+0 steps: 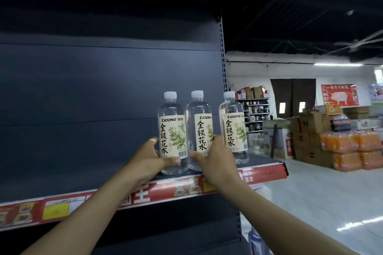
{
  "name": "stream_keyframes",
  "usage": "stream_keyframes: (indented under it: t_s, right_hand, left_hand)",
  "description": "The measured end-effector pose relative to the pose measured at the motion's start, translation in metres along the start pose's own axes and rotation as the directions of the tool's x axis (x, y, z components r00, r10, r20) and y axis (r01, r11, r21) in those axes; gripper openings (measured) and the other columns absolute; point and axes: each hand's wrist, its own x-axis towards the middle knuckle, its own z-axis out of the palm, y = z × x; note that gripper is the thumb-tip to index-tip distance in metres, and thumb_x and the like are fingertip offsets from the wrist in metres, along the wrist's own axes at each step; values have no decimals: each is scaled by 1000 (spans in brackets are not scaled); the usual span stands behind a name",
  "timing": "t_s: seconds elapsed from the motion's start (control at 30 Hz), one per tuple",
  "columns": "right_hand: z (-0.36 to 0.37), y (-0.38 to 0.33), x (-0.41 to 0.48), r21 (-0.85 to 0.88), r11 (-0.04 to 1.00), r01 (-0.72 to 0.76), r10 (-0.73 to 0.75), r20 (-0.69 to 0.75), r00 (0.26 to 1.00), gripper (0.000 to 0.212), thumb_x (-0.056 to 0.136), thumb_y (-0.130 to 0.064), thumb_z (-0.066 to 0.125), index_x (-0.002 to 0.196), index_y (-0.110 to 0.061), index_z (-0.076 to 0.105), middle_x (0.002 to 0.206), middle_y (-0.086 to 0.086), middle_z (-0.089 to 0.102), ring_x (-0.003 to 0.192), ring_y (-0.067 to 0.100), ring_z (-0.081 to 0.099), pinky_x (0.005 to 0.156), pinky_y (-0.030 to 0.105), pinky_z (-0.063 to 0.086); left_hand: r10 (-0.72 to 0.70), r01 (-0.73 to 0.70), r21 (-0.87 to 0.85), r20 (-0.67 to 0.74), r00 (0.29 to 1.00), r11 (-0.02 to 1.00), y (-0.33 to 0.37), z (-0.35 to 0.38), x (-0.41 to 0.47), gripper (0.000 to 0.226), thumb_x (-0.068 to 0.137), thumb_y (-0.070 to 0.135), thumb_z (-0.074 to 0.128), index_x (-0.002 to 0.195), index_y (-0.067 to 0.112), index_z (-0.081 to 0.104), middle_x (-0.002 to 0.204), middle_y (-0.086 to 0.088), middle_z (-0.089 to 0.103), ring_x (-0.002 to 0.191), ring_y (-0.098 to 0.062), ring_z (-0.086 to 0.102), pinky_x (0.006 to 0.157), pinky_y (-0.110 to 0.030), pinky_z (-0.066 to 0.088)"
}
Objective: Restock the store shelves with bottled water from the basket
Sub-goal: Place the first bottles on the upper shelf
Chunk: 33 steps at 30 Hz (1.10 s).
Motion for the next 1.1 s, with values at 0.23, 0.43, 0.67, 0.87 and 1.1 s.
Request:
stream_keyframes:
  t_s: [0.23,0.43,0.67,0.87,1.1]
  right_hand:
    - [0,-12,-7,-81,995,-57,50,-79,996,52,84,-38,74,118,-12,44,86,-1,57,78,17,59,67,31,51]
    - [-9,-14,-15,-73,994,-87,83,-61,995,52,86,-32,73,126,-12,45,101,2,62,85,18,63,72,33,56]
    - [-59,3,-74,-381,922,75,-65,40,997,53,97,-33,55,143,-14,37,141,9,45,130,27,46,104,41,44]
    - [-97,64,-185,-606,790,93,-7,143,990,60,97,-39,48,149,-16,29,157,15,26,145,34,24,115,45,31]
    - [-145,165,-371,-683,723,-103,357,242,902,56,94,-35,54,144,-15,39,145,15,41,135,36,37,105,46,38]
  left_hand:
    - [-20,20,20,-15,1000,1000,3,7,-4,67,78,14,80,134,15,45,103,3,67,95,-15,64,78,-28,47]
    - [-9,9,78,2,1000,997,7,16,-7,55,84,22,76,130,19,46,120,0,65,107,-20,62,86,-33,45]
    - [210,-88,638,-118,970,765,-1,39,-68,79,88,56,48,152,27,12,154,-10,35,138,-33,38,109,-51,39]
    - [285,-282,791,143,948,543,-15,111,-200,77,99,56,31,157,20,-3,164,-14,1,151,-32,-2,122,-48,9]
    - [114,-422,678,450,886,602,-77,227,-361,72,94,50,47,154,21,21,157,-18,27,145,-37,23,118,-48,23]
